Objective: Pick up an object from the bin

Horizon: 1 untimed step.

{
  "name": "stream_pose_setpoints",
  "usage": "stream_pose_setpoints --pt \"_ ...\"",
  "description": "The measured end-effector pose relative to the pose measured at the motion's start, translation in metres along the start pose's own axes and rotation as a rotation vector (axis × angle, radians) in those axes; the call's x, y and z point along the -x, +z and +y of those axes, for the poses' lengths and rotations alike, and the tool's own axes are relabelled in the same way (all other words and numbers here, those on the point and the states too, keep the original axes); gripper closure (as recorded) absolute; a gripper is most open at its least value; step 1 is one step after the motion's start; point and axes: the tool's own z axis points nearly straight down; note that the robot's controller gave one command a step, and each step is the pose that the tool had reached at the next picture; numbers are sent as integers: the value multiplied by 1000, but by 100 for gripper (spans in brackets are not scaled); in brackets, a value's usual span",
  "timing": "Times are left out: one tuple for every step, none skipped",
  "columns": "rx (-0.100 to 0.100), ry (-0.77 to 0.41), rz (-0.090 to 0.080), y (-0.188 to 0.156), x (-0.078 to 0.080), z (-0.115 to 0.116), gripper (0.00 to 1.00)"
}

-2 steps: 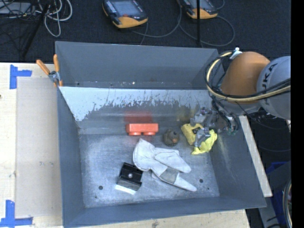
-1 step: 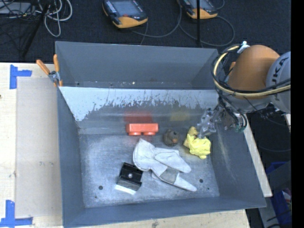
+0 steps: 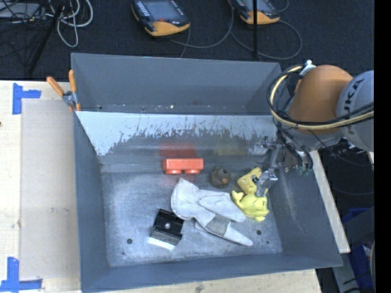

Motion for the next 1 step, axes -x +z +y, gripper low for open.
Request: stream_pose_setpoints --pt "1 -3 5 1 -1 1 100"
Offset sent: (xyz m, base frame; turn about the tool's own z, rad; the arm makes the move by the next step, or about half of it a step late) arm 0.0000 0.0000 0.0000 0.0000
